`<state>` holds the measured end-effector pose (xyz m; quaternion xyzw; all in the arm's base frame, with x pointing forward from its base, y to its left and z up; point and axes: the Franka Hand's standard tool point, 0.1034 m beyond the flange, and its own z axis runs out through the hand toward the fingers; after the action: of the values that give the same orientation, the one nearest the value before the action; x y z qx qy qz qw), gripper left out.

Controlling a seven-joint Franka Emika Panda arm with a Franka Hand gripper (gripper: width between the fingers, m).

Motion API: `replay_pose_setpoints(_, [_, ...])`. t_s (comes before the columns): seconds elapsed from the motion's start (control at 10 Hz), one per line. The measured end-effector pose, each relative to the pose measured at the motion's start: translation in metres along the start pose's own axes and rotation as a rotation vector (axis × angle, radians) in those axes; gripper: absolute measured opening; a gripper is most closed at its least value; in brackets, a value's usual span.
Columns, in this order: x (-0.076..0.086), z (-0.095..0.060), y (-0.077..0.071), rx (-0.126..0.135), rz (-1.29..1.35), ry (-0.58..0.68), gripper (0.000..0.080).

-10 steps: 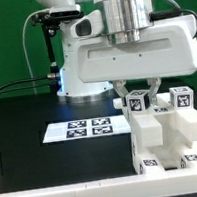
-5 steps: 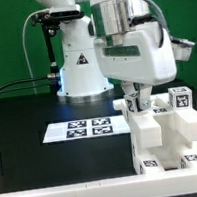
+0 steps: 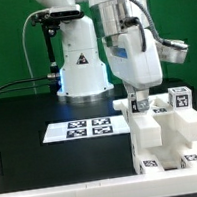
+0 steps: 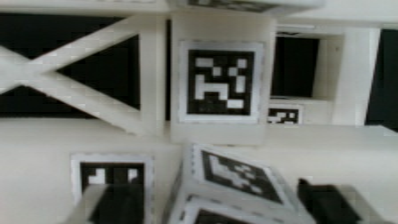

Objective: Assemble chair

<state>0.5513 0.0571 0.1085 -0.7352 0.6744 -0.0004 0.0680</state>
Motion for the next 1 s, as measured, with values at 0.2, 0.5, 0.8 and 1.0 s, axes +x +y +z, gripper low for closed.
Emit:
replay_pose_setpoints(0.2, [-0.0004,-0.0007,-0.0010,0.000,-0.245,0.002,0.0624])
replay_pose_setpoints(0.5, [-0.0030,-0.0016,-0.0011,-0.021,-0.630,-0.004,0.0648])
replay_pose_setpoints(0.8, [0.0010,-0.0029,-0.0029,-0.048,-1.030,0.034,0.0649])
replay_pose_setpoints(1.0, [0.0010,-0.0027,-0.0036,-0.045,-1.063,0.040,0.0617])
